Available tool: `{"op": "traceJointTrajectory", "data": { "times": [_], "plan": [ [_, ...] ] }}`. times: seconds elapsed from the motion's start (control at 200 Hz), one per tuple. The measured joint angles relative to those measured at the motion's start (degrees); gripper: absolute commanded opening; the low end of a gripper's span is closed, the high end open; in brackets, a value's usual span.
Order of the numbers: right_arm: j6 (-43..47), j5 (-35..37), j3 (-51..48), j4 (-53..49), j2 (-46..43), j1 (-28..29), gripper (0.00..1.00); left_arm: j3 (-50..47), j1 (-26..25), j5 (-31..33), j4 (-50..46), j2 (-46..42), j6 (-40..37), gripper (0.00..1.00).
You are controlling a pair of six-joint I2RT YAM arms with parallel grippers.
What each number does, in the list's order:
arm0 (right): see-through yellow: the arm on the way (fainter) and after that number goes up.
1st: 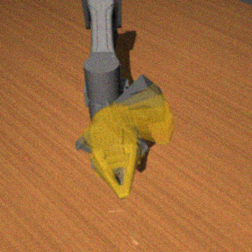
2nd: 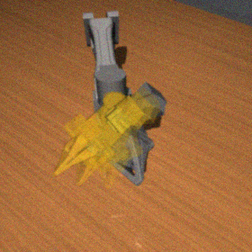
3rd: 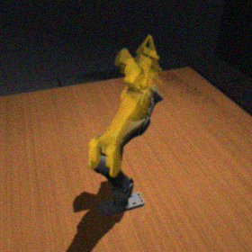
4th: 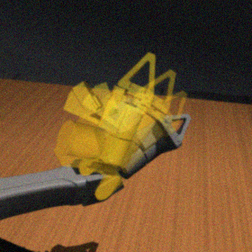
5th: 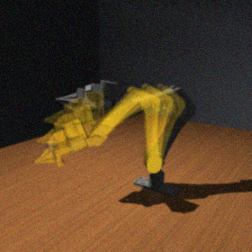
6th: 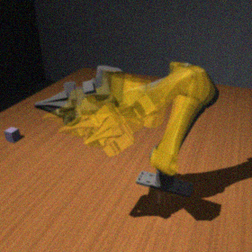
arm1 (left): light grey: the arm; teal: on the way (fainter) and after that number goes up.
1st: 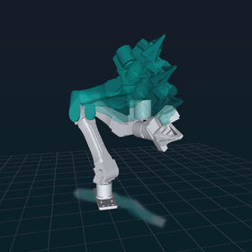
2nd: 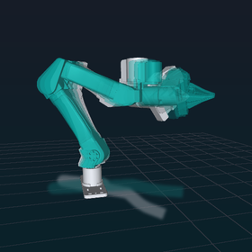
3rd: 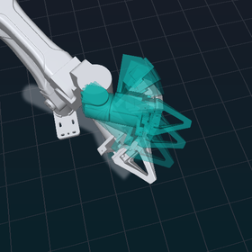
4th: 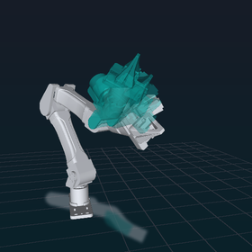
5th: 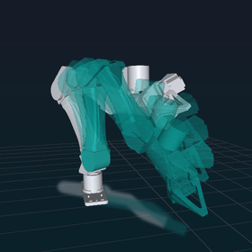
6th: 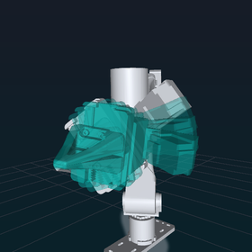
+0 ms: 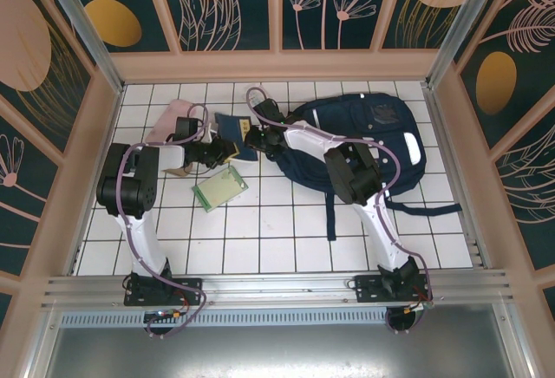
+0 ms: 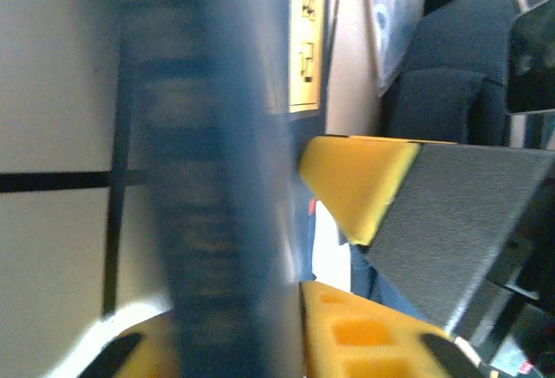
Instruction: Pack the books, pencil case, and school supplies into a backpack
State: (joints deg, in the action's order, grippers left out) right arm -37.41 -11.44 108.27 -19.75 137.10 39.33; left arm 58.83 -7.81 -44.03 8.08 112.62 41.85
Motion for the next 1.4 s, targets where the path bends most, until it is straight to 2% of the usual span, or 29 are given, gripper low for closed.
{"op": "traceJointTrajectory", "data": {
  "times": [0.1, 0.285, 0.41, 0.495, 0.675, 0.881, 1.076, 1.116, 1.256, 1.401],
  "plan": [
    [1.3, 0.8, 0.0, -0.8, -0.6, 0.2, 0.34, 0.1, 0.0, 0.6, -1.4, -0.7, -0.5, 0.0],
    [5.6, 4.7, 0.0, -5.7, -4.7, 1.0, 0.37, 0.1, -0.2, 0.8, -2.8, -5.0, -0.7, 0.0],
    [9.3, 9.0, -0.1, -9.1, -10.8, 0.7, 0.38, 0.1, -0.2, 0.8, -2.7, -8.7, -0.2, 0.0],
    [11.3, 12.8, -1.1, -10.7, -15.8, -0.2, 0.43, 0.1, -0.2, 0.8, -2.4, -10.8, 0.3, 0.0],
    [14.7, 20.0, -7.9, -12.8, -24.3, -2.9, 0.48, -0.7, -0.2, 0.8, -1.4, -14.2, 2.0, 0.0],
    [16.4, 23.6, -16.3, -15.1, -25.4, -4.7, 0.48, -2.0, -1.0, 0.8, -0.4, -16.7, 3.4, 0.0],
    [17.4, 24.7, -18.8, -15.2, -24.7, -4.9, 0.49, -3.4, -2.0, 0.8, 0.3, -18.1, 4.0, 0.0],
    [17.6, 25.0, -18.8, -15.2, -24.3, -4.9, 0.47, -3.8, -2.1, 0.8, 0.3, -18.3, 4.1, 0.0],
    [18.4, 26.0, -19.1, -15.2, -22.7, -5.0, 0.31, -4.7, -2.8, 0.9, 0.3, -18.6, 4.4, 0.0],
    [19.1, 26.2, -20.2, -14.3, -22.5, -5.4, 0.01, -4.9, -4.2, 1.1, 0.5, -19.4, 5.2, 0.0]
  ]
}}
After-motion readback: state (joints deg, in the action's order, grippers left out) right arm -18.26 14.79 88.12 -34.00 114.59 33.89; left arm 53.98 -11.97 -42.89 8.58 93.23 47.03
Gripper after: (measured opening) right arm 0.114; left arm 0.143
